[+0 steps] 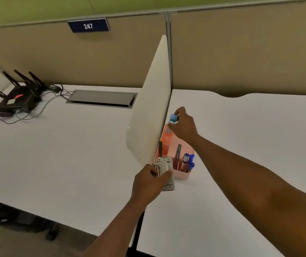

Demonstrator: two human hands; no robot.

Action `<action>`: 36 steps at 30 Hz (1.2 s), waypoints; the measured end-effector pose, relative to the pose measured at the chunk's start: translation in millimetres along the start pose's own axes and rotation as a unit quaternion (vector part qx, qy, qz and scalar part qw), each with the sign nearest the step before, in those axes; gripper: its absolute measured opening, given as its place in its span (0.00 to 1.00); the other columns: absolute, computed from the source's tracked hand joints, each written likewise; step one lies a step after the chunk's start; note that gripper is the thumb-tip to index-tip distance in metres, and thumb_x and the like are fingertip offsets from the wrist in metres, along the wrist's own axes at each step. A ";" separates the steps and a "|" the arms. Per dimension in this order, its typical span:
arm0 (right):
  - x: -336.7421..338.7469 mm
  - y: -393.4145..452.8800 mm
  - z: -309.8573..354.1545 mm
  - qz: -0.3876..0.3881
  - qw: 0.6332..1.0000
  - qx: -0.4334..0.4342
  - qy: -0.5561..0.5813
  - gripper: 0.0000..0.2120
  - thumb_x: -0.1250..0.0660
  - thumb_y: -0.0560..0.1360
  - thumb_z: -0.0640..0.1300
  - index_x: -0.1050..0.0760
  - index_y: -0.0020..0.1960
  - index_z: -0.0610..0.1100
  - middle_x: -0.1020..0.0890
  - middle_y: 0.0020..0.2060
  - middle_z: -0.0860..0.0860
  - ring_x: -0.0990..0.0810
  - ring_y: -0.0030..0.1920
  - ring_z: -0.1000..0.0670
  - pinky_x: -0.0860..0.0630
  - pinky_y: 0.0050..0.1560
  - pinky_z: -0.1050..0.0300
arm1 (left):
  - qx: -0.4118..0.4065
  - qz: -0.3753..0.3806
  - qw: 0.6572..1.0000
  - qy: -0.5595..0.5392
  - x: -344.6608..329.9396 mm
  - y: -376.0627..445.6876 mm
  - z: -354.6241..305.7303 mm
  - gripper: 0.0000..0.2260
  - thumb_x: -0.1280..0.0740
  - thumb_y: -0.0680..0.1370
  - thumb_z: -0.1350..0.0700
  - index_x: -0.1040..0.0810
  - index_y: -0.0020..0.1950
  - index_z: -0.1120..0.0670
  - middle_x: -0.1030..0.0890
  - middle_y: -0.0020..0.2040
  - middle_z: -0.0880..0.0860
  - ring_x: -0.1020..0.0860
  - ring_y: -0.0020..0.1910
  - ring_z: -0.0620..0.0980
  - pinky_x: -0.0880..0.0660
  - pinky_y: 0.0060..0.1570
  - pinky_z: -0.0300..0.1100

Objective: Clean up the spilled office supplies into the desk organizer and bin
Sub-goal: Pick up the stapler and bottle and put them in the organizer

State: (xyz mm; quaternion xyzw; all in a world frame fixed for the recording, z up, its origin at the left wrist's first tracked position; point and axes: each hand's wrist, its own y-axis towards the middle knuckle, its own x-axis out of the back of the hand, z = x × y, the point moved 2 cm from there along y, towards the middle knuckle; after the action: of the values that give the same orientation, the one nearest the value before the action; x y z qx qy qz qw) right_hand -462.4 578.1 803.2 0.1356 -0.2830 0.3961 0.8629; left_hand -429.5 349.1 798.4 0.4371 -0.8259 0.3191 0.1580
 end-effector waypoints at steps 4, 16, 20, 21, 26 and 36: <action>-28.3 26.9 -14.4 0.086 0.995 -0.027 -0.048 0.21 0.27 0.71 0.42 0.33 0.56 0.36 0.21 0.47 0.40 0.24 0.40 0.45 0.31 0.39 0.55 | 0.022 -0.022 0.999 -0.009 3.2 3.4 2.9 0.18 0.28 0.66 0.37 0.25 0.44 0.49 0.21 0.41 0.44 0.21 0.41 0.43 0.25 0.36 0.36; -45.7 48.6 -17.9 0.192 0.945 -0.030 -0.264 0.09 0.39 0.74 0.34 0.30 0.35 0.38 0.23 0.38 0.45 0.19 0.51 0.41 0.30 0.40 0.59 | 0.022 -0.036 0.999 0.002 -5.3 22.5 -11.9 0.16 0.28 0.70 0.37 0.27 0.46 0.47 0.22 0.43 0.42 0.21 0.41 0.41 0.29 0.32 0.28; -25.4 44.1 -10.9 0.150 0.974 -0.038 -0.168 0.14 0.36 0.77 0.45 0.22 0.44 0.34 0.18 0.42 0.42 0.19 0.48 0.42 0.26 0.43 0.57 | 0.012 -0.038 0.999 -0.002 -8.4 32.2 -21.3 0.16 0.28 0.69 0.39 0.26 0.46 0.48 0.22 0.42 0.42 0.21 0.41 0.42 0.30 0.31 0.28; -18.6 41.6 -9.8 0.143 0.979 -0.050 -0.134 0.16 0.35 0.77 0.48 0.20 0.45 0.34 0.17 0.42 0.42 0.18 0.45 0.42 0.24 0.45 0.55 | 0.009 -0.040 0.999 -0.003 -9.3 34.8 -24.4 0.16 0.27 0.69 0.39 0.26 0.46 0.49 0.22 0.41 0.42 0.21 0.40 0.42 0.30 0.32 0.29; 23.2 11.2 -3.7 0.141 0.981 -0.122 0.054 0.19 0.34 0.75 0.56 0.20 0.39 0.41 0.16 0.31 0.49 0.17 0.31 0.52 0.24 0.31 0.61 | -0.009 -0.050 0.999 0.002 -15.3 53.8 -48.5 0.16 0.28 0.70 0.38 0.28 0.44 0.47 0.23 0.40 0.43 0.21 0.38 0.41 0.28 0.30 0.29; 68.5 -8.6 12.3 0.114 0.968 -0.128 0.186 0.11 0.31 0.75 0.51 0.19 0.43 0.44 0.16 0.38 0.50 0.17 0.39 0.51 0.21 0.35 0.62 | -0.127 -0.081 0.988 0.034 -23.9 93.6 -120.5 0.22 0.27 0.67 0.35 0.25 0.50 0.49 0.23 0.41 0.42 0.23 0.39 0.40 0.28 0.33 0.33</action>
State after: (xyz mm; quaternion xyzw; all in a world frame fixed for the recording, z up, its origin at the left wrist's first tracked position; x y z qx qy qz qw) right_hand -424.5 608.5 853.8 -0.0850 -0.1794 0.4703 0.8599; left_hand -495.1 482.9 839.0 0.4682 -0.8155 0.2126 0.2656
